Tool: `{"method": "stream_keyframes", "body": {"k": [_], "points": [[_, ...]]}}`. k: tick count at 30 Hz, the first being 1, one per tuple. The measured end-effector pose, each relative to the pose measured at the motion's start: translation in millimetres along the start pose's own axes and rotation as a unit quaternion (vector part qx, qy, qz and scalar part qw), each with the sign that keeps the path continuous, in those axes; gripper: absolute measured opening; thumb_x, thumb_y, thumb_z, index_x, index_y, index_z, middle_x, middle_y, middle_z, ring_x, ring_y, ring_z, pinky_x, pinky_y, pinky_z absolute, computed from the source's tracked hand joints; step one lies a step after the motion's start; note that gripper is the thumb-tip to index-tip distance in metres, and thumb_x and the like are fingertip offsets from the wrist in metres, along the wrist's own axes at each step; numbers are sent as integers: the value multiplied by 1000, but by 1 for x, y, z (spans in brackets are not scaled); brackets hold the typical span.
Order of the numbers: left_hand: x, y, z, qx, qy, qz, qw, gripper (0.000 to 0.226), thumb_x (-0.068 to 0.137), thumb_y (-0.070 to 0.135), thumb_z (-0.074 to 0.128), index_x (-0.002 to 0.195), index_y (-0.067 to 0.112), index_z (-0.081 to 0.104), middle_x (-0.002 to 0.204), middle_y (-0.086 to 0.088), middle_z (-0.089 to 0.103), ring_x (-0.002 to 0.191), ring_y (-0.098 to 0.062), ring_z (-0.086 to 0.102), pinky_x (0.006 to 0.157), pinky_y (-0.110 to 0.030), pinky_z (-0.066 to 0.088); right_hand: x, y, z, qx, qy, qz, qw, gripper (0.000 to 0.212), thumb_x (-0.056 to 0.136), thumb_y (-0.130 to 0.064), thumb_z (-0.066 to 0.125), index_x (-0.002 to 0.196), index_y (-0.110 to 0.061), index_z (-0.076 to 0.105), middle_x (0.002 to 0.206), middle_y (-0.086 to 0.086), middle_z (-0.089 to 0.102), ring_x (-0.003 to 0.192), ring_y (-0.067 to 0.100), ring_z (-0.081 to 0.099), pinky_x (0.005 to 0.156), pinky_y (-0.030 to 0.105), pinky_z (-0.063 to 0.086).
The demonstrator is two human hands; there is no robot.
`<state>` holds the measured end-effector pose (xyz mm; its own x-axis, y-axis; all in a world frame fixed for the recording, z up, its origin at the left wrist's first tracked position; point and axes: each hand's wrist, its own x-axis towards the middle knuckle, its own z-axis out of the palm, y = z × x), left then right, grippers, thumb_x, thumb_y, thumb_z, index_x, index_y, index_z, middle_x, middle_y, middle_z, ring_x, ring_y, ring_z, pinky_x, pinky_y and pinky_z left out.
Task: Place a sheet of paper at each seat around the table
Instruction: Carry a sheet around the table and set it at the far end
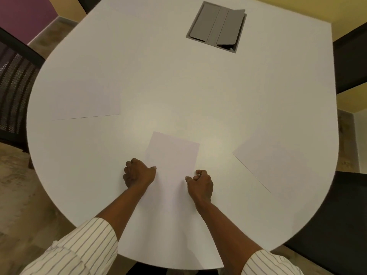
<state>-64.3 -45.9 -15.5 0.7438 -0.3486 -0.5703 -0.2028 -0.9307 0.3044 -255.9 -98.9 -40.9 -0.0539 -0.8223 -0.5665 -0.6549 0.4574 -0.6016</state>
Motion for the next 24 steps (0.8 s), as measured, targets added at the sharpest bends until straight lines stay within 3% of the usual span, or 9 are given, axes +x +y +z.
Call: {"method": "stream_keyframes", "body": {"k": [6,11,14,16,20,24], "points": [[2,7,3,1,-24,-35,999,78,91,45,82,146,0,52,150,-19,52,136,-40,59,116,-47,44,-3,-3,5,7,2,27,1000,43,92,-30,78,131,-18,64,123,5,71,116,25,68,105,38,53],[10,0,0,5,-38,-72,997,69,86,40,86,136,1,60,134,-17,64,124,-38,61,114,-44,44,0,-1,3,39,5,48,998,42,91,-29,80,129,-22,64,121,2,73,117,25,69,104,42,55],[15,-4,-3,-19,-47,-96,994,61,85,36,89,127,0,63,111,-14,57,101,-32,50,98,-38,39,2,3,2,57,0,52,997,38,91,-27,80,125,-21,66,119,2,74,115,25,70,104,43,56],[18,-6,-5,-28,-52,-104,993,56,85,34,90,121,1,63,109,-14,56,98,-32,47,90,-37,34,3,6,0,65,-1,53,996,33,91,-26,80,122,-21,67,114,0,75,112,24,71,102,42,57],[16,-15,-9,-79,-80,-64,992,50,84,23,93,124,0,73,124,-18,74,109,-37,72,95,-40,61,3,9,-6,73,-12,51,996,27,92,-23,80,117,-21,69,101,-5,73,107,23,71,98,40,57],[9,-32,-7,-169,-115,0,979,36,86,10,90,120,7,77,120,-12,77,107,-35,76,96,-49,66,-2,16,-15,75,-14,52,996,25,92,-23,81,114,-18,71,105,-2,74,105,25,72,99,41,58]]}}
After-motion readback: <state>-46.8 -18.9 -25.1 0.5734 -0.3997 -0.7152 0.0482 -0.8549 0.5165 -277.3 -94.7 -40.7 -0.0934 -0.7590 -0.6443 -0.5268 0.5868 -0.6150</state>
